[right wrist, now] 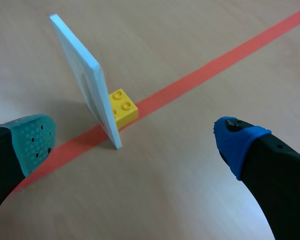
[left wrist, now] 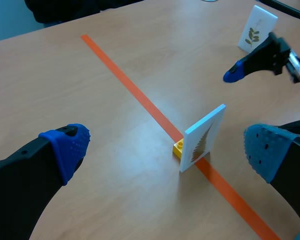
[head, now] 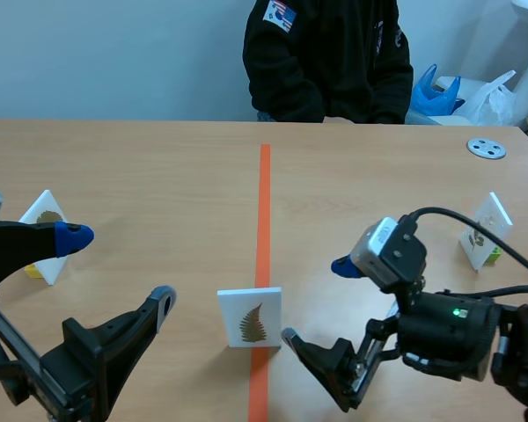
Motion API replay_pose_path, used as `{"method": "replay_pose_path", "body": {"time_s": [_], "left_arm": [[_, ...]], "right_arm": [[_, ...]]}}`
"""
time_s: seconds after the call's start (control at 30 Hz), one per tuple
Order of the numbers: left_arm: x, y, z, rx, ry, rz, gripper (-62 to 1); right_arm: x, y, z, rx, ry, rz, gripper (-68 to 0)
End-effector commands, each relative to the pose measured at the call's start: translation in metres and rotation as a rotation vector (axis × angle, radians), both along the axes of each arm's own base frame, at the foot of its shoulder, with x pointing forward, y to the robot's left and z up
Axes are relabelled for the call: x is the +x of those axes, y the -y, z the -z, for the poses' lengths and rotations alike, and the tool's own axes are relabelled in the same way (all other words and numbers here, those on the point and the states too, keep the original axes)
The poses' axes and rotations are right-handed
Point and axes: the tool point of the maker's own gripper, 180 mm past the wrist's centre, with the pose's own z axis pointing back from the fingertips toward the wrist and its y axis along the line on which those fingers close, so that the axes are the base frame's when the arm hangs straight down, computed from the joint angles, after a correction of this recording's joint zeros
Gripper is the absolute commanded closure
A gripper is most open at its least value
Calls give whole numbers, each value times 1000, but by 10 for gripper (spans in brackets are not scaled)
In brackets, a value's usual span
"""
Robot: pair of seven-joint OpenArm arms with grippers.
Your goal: Sort the leaf by its shape. The table is split by an orange tape line. A compound leaf with several leaflets goes to the left side, a simple leaf with one blade goes to the right side. Return to the home posture when a red brick is placed on the table.
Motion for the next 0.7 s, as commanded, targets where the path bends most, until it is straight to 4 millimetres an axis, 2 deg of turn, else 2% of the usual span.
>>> {"method": "replay_pose_path", "body": {"time_s": [0.0,0.2,0.4,0.67], "left_arm": [[3,0,-8,-17,27,-2,-623],[3,0,-8,-17,27,-2,-623],[3,0,-8,-17,28,-2,-623],[3,1,-10,-23,36,-2,-623]], "right_arm": [[11,-9,-9,38,37,-2,-679],[10,-40,8,22,46,-57,-679],[2,-54,10,25,72,-93,-679],[-5,-59,12,18,70,-122,-407]]}}
